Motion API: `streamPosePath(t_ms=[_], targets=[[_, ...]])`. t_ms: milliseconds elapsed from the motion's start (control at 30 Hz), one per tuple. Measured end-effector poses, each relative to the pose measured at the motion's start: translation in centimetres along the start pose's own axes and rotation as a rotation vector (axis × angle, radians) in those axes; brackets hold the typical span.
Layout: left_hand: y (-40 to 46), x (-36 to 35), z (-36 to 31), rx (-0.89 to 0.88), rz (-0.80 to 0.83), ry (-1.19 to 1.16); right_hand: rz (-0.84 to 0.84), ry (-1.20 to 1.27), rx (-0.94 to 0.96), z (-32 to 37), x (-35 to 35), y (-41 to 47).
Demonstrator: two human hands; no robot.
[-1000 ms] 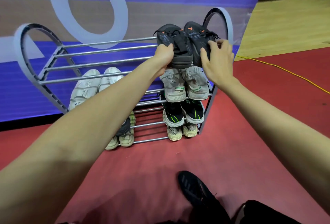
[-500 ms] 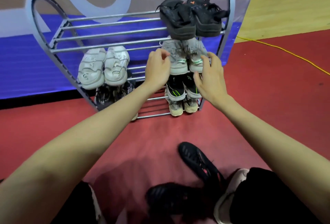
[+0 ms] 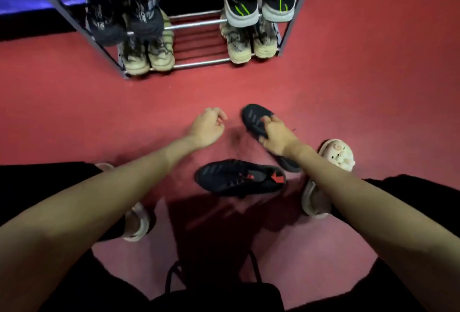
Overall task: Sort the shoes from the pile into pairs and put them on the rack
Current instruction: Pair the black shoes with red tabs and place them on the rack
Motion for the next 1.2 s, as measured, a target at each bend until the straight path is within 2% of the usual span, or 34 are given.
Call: streamPosePath(t_ms=[100, 267, 400, 533, 700, 767, 900, 1000, 1100, 1200], targets=[[-0.8, -4.1, 3.3, 0.086, 0.136, 0.062, 0.191, -0.024, -0.005, -1.6, -4.8, -0.6], [-1.4, -7.3, 6.1, 0.100, 0.257, 0.052, 0.289, -0.041, 0.076, -2.4, -9.6, -0.5], [-1.3, -7.6, 6.9, 0.121, 0.254, 0.017, 0.261, -0.244, 0.072, -2.2, -11.2, 0.2], [-1.0, -7.2, 7.7, 0.194, 0.220, 0.027, 0.204, -0.247, 0.029, -2.2, -10.2, 1.1], [-0.8, -6.1, 7.9, 0.337, 0.011, 0.083, 0.063, -0.193, 0.024, -2.9, -7.8, 1.1], [-0.8, -5.9, 7.8, 0.394, -0.007, 0.050, -0.052, -0.110, 0.023, -3.3, -7.1, 1.1], [-0.6, -6.6, 7.5, 0.507, 0.136, -0.136, -0.200, 0.225, -0.051, -3.9, -6.6, 1.6], [-0.7, -7.2, 6.4, 0.514, 0.271, -0.370, -0.353, 0.554, -0.152, -3.7, -6.5, 2.4], [-0.7, -7.7, 4.7, 0.489, 0.397, -0.667, -0.422, 0.742, -0.154, -2.8, -5.8, 2.9], [-0.2, -8.1, 3.9, 0.392, 0.303, -0.697, -0.422, 0.907, -0.114, -2.2, -4.6, 2.6]])
Point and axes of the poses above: each hand's wrist, its own y-axis towards the middle knuckle, its own x-axis out of the back of the hand, z = x × y, the point moved 2 cm from there along y, towards the middle knuckle, and after that the axes turned 6 degrees about x, right-handed, at the moved point
